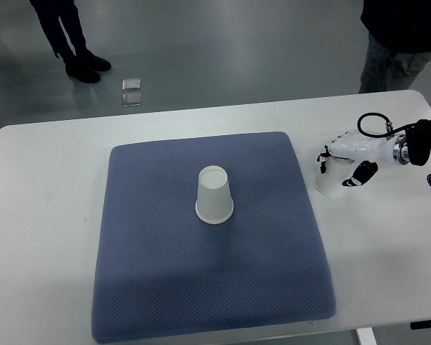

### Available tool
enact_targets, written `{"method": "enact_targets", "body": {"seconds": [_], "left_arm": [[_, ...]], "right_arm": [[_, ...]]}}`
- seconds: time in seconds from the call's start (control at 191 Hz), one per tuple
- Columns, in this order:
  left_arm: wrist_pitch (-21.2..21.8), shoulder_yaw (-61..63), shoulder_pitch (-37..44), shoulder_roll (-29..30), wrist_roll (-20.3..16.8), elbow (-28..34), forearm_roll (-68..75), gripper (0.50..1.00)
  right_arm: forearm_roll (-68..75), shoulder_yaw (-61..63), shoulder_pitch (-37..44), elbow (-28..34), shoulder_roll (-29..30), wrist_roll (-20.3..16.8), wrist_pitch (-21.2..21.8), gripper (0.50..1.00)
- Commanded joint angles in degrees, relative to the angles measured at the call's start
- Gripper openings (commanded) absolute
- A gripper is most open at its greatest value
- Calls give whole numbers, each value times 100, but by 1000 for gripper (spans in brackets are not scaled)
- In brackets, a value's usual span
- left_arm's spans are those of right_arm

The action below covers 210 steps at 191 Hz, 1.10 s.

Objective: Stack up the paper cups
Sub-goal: 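Close the right hand fingers around the second paper cup, then lift the cup with the right hand and carry it over the mat cup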

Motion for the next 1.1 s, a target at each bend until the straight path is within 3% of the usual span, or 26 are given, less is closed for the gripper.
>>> {"method": "enact_targets", "body": {"seconds": [0.0, 0.24, 1.093], "left_arm": [[0, 3, 0, 0, 0, -1, 3, 1000], [0, -6, 0, 0, 0, -1, 3, 1000], [0, -6, 0, 0, 0, -1, 3, 1000]], "right_arm": [[2, -4, -14, -65, 60, 8, 9, 727], [2, -13, -14, -65, 95, 0, 97, 500], [116, 75, 644, -3, -177, 87, 440, 500]]}}
